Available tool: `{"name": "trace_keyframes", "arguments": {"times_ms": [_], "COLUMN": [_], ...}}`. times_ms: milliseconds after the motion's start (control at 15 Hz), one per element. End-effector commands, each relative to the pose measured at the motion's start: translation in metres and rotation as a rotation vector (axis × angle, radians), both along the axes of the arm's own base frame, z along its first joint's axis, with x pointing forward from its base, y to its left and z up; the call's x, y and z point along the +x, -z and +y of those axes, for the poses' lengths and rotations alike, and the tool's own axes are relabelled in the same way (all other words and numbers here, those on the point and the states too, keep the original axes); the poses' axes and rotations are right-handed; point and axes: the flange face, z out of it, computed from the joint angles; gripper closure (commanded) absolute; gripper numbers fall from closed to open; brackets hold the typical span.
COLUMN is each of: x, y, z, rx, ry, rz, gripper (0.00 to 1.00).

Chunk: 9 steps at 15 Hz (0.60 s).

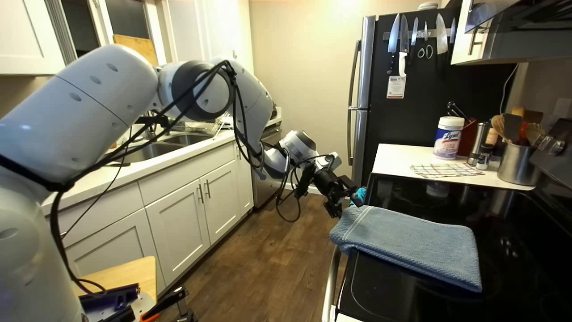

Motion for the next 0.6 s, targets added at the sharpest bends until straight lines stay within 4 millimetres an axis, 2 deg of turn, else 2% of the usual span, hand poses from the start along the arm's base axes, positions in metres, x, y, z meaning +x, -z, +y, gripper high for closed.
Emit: {"name": "trace_keyframes", "arguments": {"times_ms": [0,533], "x": [-0.008,-0.005], "y": [-0.020,-0.046], "z": [0.003,-0.001], "rx": [-0.017,0.010], "ry": [-0.009,0.002], "rz": [-0.031,-0.065], "gripper": [0.00,0.00]}}
